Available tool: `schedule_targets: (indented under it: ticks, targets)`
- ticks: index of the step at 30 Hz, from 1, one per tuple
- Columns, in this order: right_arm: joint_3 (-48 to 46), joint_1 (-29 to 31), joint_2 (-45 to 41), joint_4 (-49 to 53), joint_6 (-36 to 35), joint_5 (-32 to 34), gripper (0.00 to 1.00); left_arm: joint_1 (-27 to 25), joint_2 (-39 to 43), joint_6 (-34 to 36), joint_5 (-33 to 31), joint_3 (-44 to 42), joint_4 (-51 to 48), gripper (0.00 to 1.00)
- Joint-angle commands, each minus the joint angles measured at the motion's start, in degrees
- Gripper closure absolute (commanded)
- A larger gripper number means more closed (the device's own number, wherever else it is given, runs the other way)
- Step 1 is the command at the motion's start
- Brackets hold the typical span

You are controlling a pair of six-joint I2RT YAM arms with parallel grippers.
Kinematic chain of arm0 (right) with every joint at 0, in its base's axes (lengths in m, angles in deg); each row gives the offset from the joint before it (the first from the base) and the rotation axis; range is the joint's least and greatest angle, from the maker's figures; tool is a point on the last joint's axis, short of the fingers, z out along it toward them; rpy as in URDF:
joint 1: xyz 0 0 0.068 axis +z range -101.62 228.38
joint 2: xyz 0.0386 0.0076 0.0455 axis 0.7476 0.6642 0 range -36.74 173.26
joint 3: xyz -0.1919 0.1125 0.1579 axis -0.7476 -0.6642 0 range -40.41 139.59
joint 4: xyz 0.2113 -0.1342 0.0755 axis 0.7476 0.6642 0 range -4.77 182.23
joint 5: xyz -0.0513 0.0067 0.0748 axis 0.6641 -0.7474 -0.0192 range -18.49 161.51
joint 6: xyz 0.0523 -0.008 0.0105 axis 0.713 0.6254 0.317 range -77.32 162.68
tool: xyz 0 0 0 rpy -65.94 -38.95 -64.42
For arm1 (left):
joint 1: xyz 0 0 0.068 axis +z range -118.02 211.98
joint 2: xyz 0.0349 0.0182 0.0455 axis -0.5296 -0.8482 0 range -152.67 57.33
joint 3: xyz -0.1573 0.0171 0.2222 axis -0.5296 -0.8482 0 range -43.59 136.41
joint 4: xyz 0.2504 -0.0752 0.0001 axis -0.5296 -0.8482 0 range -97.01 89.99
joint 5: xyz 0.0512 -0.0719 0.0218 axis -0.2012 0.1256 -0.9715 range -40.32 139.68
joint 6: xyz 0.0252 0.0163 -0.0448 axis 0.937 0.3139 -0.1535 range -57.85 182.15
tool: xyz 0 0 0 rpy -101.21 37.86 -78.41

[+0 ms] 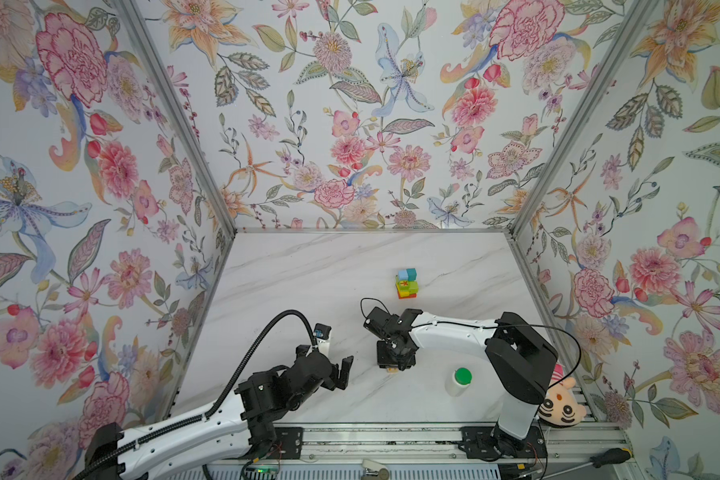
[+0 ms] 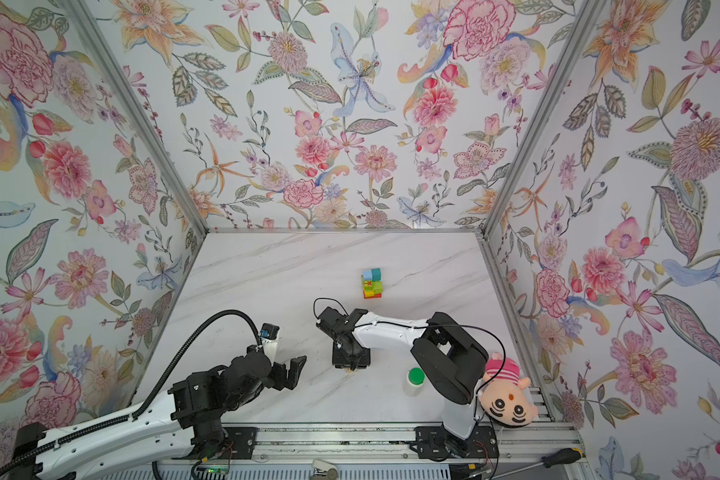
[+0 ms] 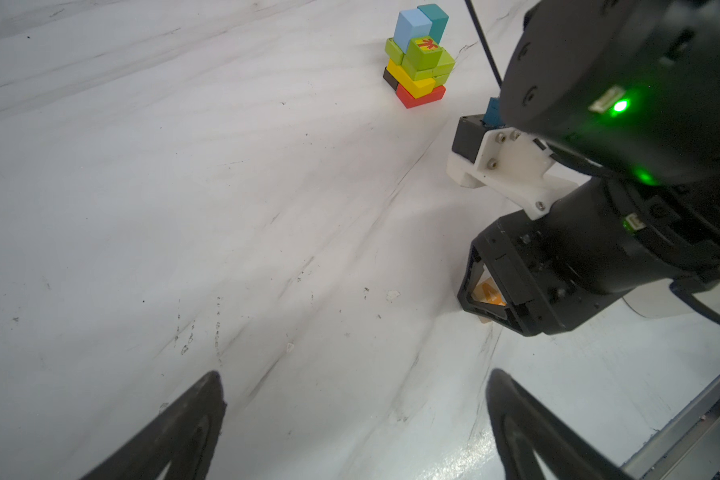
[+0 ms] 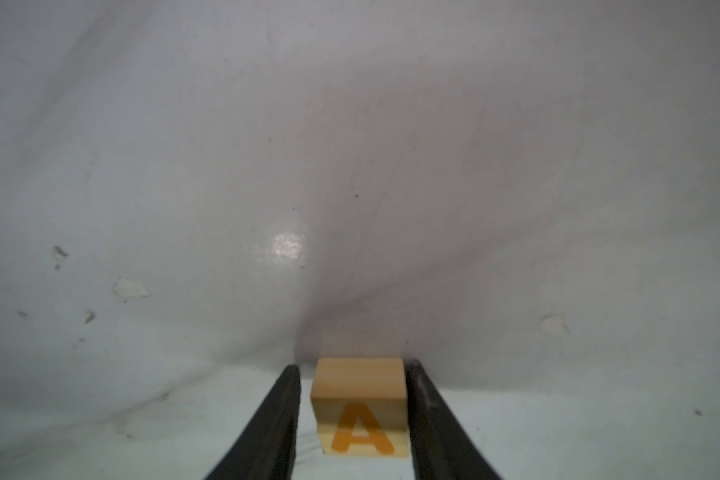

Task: Build the wood block tower
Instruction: 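Lift the 'A' cube and carry it toward the tower with the right gripper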

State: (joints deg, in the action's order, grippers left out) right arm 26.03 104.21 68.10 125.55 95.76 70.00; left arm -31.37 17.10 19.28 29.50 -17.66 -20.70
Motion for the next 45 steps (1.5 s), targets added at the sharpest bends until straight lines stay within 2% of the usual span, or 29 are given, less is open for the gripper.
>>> schedule_targets:
  ticks: [1,14,25,31,35,40,45]
  targets:
    - [-1.0,0.0,-0.9,0.3,-1.1,-0.8,0.56,-0.5,0.0,0.5,-1.5,1.1,0.8,0.01]
    - [-0.9,1.5,0.0,3.1,-1.5,0.6,0.63,-0.5,-1.2,0.7,-1.5,1.7,1.7,0.01]
    - [-2.0,1.6,-2.2,4.2,-1.1,1.5,0.58,-0.1,-4.3,3.0,-1.3,2.8,4.0,0.01]
    - [-2.1,1.9,-2.4,4.2,-0.6,1.5,0.61,0.5,-5.8,4.6,-1.0,3.7,4.2,0.01]
    - [-2.2,2.0,-2.9,4.3,-0.5,1.8,0.67,1.2,-5.3,4.9,-0.6,3.4,4.3,0.01]
    - [-0.8,1.0,-4.9,5.8,-3.3,3.7,0.68,2.8,-4.8,5.9,0.4,3.4,4.5,0.01]
    - [2.5,-3.8,-6.6,9.8,-9.0,6.9,0.68,7.2,-5.8,7.7,3.5,3.9,6.5,0.01]
